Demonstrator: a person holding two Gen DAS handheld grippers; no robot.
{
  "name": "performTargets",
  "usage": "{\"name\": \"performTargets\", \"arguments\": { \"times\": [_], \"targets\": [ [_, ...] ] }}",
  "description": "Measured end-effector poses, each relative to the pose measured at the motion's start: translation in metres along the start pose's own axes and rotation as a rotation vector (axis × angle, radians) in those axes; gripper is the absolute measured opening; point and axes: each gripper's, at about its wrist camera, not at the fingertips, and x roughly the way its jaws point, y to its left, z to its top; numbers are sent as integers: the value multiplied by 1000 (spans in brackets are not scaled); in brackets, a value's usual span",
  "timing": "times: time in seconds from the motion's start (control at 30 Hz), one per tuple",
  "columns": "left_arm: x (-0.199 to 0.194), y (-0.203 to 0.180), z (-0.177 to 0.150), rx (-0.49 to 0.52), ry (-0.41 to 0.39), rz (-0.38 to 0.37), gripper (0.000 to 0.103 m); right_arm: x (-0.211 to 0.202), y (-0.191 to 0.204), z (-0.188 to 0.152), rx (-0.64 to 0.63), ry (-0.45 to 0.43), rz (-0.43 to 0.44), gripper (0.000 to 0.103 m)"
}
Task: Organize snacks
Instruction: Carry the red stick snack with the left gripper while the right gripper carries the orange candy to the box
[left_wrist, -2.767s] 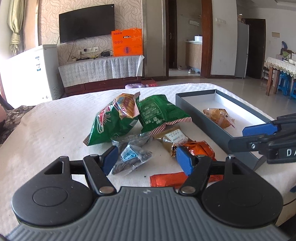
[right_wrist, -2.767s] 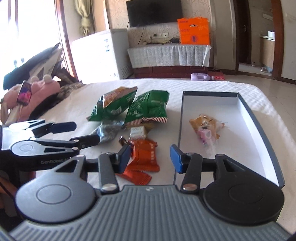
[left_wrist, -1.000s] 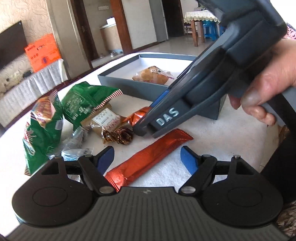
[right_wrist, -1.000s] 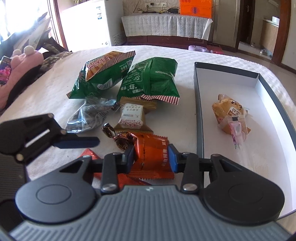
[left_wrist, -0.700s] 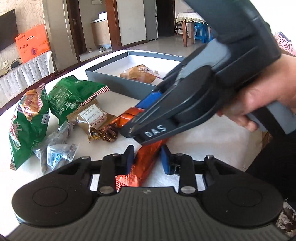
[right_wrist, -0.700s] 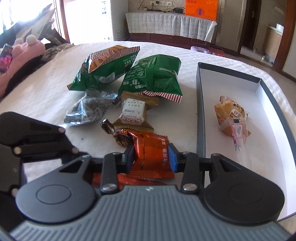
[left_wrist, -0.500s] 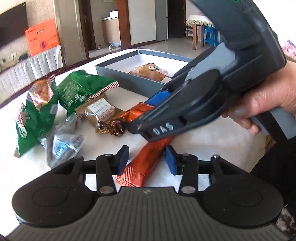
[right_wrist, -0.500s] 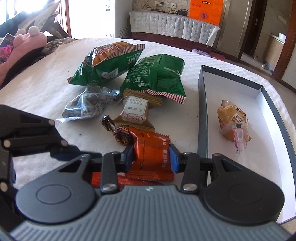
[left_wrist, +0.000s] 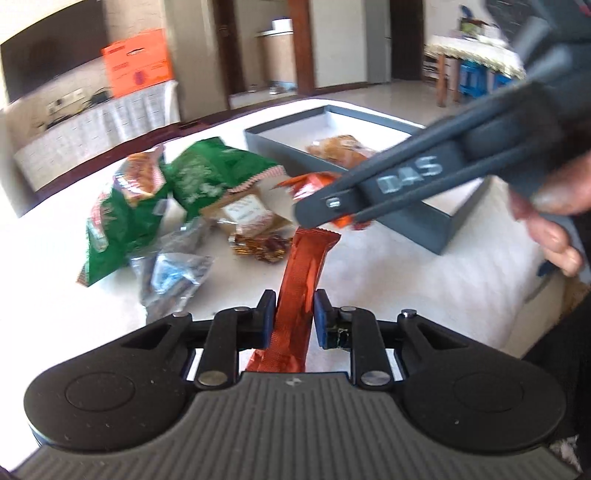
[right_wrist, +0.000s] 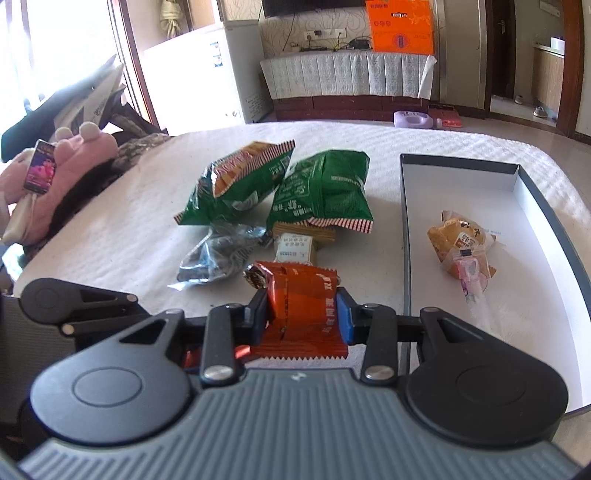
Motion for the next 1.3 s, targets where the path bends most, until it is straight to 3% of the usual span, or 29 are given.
{"name": "performTargets", "arguments": {
  "times": [0.43,1.3],
  "targets": [
    [-16,19,20,-131,-77,110,25,-18,-7,4,25,-57,-5,41],
    [12,-18,81,-149,-154,87,25,-58,-46,5,77,-156,-63,41]
  ]
}}
